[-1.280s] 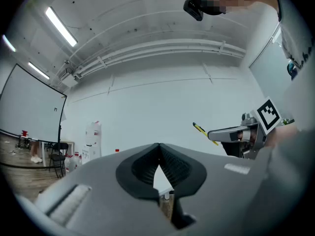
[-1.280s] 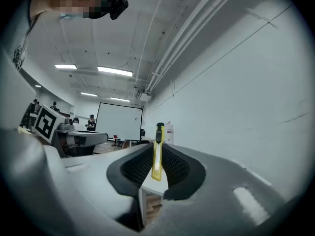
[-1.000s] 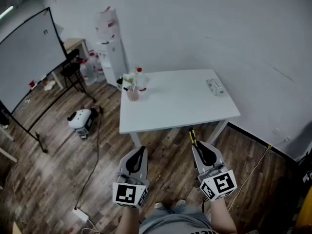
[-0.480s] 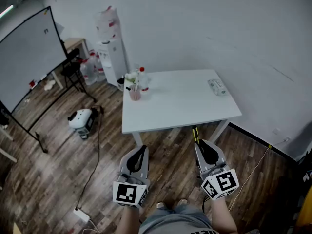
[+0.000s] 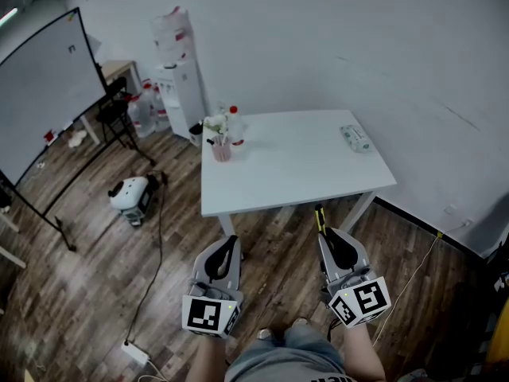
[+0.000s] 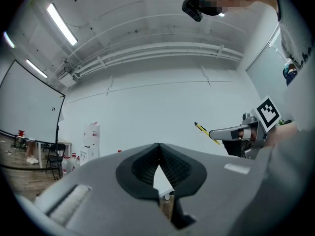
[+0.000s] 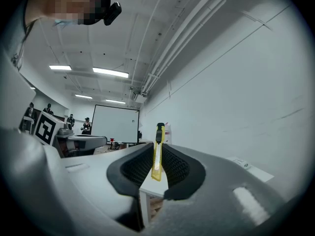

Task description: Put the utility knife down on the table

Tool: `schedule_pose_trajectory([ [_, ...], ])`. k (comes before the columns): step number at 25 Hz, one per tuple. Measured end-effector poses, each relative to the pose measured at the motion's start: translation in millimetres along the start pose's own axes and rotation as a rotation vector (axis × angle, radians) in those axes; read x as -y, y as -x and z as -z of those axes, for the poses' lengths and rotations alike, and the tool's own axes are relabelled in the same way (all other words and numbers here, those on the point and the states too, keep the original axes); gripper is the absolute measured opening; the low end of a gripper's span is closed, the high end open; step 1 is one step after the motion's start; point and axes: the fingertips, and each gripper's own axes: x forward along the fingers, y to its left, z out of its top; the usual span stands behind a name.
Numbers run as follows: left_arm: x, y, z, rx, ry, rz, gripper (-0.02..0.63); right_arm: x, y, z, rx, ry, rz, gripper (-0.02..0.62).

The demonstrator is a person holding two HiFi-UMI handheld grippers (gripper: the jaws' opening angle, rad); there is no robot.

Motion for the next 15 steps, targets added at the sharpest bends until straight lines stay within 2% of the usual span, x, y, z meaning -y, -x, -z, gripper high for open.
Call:
schedule_pose_trajectory([
  [6,2,-9,6,0.002,0.011,0.017,0.009,8,-1,4,-0.008,-0.001,0.017,0.052],
  [15,-8,-34,2,-0.012,-0.007,-0.001,0.009,25,-25,4,0.001,-0.003,0.007,0.052],
])
